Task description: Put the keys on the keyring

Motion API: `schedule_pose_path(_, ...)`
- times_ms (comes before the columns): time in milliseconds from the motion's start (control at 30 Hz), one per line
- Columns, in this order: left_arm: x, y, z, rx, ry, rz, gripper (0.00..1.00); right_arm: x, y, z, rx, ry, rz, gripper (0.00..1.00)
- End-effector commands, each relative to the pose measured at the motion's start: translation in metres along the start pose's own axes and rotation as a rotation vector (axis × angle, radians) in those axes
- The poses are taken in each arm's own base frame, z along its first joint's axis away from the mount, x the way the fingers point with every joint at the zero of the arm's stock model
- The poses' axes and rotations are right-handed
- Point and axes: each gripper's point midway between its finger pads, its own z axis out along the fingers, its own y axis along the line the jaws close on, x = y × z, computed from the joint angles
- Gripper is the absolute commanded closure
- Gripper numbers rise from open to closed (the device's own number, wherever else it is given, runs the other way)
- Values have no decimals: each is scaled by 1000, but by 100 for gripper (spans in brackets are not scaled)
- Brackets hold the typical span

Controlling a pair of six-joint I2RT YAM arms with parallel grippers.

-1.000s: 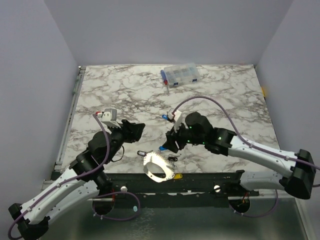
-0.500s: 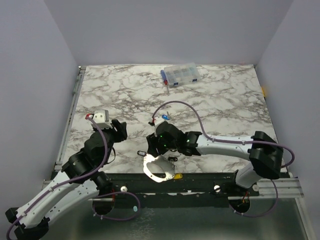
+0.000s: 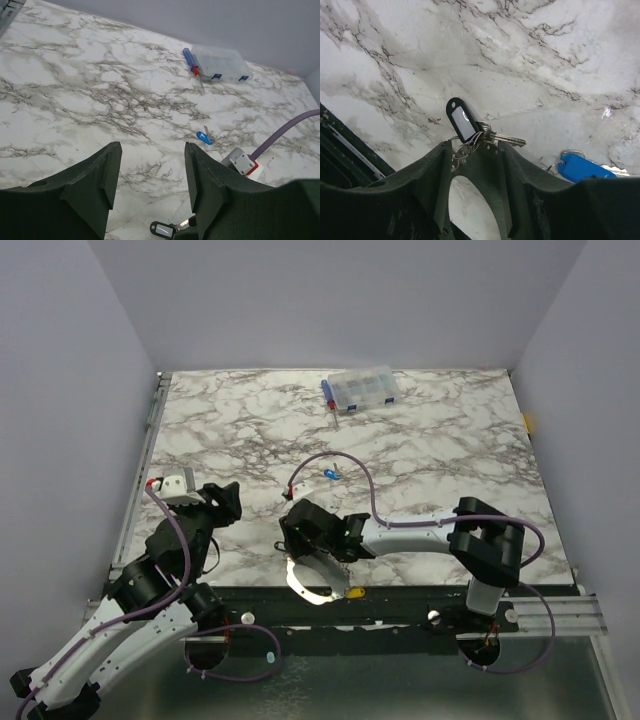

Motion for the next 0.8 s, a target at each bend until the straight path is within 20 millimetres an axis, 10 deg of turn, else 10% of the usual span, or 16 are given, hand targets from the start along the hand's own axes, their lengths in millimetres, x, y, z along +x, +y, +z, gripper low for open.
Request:
schedule_pose_path(0,7,5,2,-23,17,40,41,-10,5,11,9,-43,18,51)
schedule_pose_path(767,7,4,1,-8,20,42,40,17,11,20,-8,16,18,68)
